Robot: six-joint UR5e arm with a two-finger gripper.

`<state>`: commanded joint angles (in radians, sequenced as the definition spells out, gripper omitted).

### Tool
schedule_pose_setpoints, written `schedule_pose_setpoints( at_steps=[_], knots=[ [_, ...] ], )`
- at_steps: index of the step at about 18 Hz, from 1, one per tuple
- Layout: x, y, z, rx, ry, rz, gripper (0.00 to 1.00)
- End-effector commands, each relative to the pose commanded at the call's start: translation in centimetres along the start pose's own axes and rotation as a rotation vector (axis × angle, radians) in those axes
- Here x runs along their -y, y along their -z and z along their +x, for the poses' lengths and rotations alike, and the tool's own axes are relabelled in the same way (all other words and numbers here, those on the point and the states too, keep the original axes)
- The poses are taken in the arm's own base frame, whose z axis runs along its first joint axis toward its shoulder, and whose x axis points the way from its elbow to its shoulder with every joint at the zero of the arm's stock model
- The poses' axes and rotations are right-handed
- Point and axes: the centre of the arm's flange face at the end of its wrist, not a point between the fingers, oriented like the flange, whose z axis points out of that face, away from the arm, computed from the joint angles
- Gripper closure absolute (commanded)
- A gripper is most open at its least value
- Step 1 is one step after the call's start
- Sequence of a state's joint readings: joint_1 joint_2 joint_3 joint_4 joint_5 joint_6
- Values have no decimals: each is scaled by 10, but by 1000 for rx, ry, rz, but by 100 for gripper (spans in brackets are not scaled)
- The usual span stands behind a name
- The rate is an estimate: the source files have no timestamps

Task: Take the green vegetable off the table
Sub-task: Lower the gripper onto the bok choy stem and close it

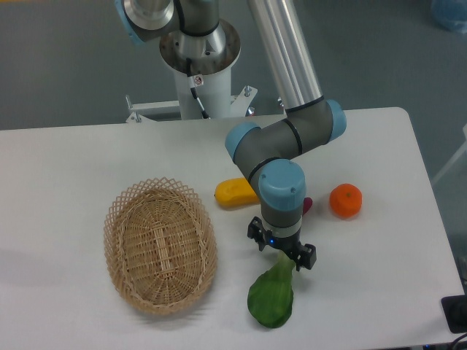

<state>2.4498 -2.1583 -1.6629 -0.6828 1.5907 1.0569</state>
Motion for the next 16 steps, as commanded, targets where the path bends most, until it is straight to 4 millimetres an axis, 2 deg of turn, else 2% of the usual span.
schedule_pose_setpoints(
  at_steps=[2,7,12,16],
  knots=[
    [0,-2,-2,13,-3,-3,10],
    [-1,-3,-1,13,-4,-7,23],
    [0,0,-2,17,-6,-5,55],
    [0,3,-3,21,-23,-3,63]
  ],
)
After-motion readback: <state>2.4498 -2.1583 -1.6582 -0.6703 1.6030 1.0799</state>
